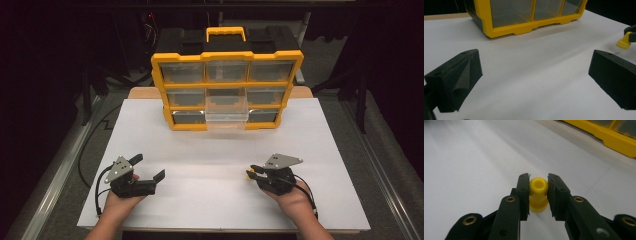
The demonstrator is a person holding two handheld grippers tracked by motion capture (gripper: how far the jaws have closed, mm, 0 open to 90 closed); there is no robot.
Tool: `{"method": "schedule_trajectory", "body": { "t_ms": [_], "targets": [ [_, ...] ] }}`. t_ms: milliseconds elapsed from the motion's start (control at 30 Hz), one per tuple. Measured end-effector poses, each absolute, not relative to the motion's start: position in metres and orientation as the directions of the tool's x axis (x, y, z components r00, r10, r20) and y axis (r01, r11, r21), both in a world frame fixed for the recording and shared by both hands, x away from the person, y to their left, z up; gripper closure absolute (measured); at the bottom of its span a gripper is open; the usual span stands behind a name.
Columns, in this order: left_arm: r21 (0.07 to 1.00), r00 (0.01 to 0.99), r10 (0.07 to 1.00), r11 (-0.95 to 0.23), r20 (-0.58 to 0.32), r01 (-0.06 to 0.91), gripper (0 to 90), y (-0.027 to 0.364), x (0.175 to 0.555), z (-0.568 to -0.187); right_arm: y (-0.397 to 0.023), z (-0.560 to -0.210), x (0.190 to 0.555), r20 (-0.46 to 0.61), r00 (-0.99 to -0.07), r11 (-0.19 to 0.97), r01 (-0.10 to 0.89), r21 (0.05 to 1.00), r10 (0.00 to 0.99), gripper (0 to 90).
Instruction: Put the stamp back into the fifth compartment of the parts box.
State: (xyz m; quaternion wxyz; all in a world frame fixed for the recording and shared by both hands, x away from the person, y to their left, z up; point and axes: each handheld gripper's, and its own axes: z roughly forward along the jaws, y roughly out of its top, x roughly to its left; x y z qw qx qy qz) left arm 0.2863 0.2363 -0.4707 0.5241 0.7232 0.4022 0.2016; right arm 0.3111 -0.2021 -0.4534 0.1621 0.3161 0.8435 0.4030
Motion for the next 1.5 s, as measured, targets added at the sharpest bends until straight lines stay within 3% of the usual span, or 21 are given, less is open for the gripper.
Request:
{"method": "schedule_trajectory", "body": {
  "t_ms": [233,700,1500],
  "targets": [
    [0.923,0.594,0.792,-0.115,-0.138,0.367,0.1,0.237,0.284,-0.469,-0.223,-0.456,0.301,-0.007,-0.722,0.435,0.408,0.803,0.692,73.2],
    [0.923,0.602,0.786,-0.116,-0.139,0.366,0.1,0.239,0.286,-0.470,-0.227,-0.456,0.302,0.015,-0.720,0.415,0.416,0.809,0.694,73.2],
    [0.924,0.619,0.773,-0.123,-0.139,0.362,0.1,0.234,0.285,-0.470,-0.220,-0.441,0.323,-0.014,-0.739,0.570,0.507,0.646,0.673,73.2]
  ]
}}
